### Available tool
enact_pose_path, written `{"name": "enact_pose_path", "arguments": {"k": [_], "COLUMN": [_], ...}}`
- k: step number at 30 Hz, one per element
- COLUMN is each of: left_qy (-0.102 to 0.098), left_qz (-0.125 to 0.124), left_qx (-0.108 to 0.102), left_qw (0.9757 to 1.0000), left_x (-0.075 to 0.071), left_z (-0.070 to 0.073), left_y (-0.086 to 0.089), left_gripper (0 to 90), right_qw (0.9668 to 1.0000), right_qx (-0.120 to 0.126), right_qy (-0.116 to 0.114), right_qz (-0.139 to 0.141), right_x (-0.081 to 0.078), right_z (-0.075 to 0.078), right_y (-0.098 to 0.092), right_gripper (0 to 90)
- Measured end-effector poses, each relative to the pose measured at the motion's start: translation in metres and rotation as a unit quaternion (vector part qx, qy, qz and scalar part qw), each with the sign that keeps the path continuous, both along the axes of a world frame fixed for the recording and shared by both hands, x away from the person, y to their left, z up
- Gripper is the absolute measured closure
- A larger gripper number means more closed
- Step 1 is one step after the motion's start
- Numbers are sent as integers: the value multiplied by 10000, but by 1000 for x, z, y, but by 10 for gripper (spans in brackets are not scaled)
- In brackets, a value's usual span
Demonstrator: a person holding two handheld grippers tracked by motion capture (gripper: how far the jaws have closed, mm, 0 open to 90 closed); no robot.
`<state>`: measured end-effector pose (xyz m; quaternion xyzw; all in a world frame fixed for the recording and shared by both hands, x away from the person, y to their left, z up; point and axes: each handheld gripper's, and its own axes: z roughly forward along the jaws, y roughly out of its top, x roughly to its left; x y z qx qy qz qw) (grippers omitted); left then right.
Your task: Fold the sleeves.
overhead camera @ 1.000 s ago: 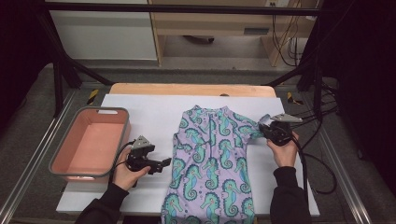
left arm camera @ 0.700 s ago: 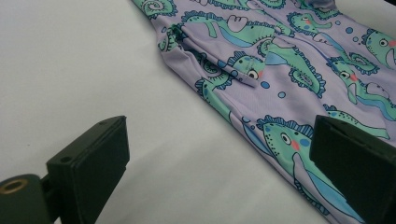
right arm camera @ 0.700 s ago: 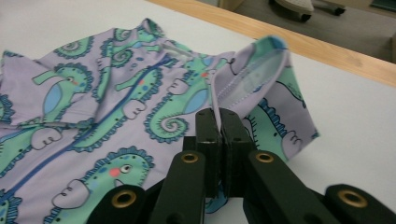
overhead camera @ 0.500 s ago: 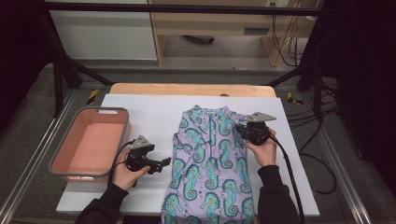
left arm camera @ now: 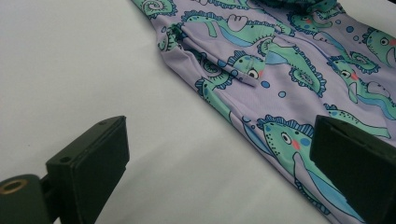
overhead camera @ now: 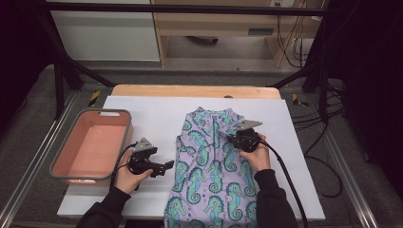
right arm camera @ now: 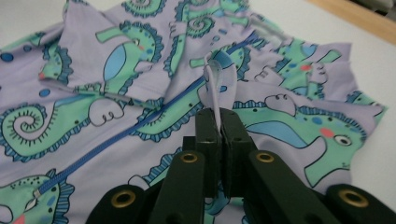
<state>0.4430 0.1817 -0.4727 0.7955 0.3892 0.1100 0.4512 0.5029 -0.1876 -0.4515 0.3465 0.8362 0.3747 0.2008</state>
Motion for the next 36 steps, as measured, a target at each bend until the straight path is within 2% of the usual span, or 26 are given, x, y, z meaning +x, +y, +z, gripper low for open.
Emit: {"name": "enact_pose_path", "arguments": {"k": [2, 3, 5, 7, 10, 12, 17, 22, 24, 27, 30, 36], "left_qy": [0, 1, 2, -2, 6, 6, 15, 27, 30, 30, 31, 25], "left_qz": [-2, 1, 0, -2, 7, -1, 3, -5, -5, 7, 3, 0], "left_qx": [0, 2, -1, 0, 9, 8, 18, 38, 44, 33, 44, 40], "left_qw": [10000, 10000, 10000, 10000, 10000, 10000, 10000, 10000, 10000, 10000, 10000, 10000], "left_x": [0, 0, 0, 0, 0, 0, 0, 0, 0, 0, 0, 0], "left_z": [0, 0, 0, 0, -1, 0, -1, -2, -2, -2, -2, -2], "left_y": [0, 0, 0, 0, 0, -1, -1, -2, -1, -1, -1, -1], "left_gripper": [48, 47, 47, 47, 47, 47, 47, 47, 47, 47, 47, 46], "right_qw": [10000, 10000, 9999, 9993, 9983, 9973, 9966, 9962, 9959, 9957, 9958, 9936], "right_qx": [-47, -55, 145, 373, 499, 580, 480, 91, 38, 4, -52, -318], "right_qy": [57, 55, 30, -33, -153, -152, -48, 139, 238, 363, 306, 283], "right_qz": [6, -6, -55, -84, -247, -423, -662, -858, -869, -857, -860, -1050], "right_x": [0, 0, -2, -5, -10, -12, -18, -17, -15, -11, -11, -12], "right_z": [-4, -5, -4, 0, 8, 11, 5, -11, -16, -21, -20, -18], "right_y": [2, 3, 3, -2, -14, -24, -44, -51, -52, -53, -55, -65], "right_gripper": [865, 820, 683, 624, 618, 624, 653, 671, 709, 845, 877, 850]}}
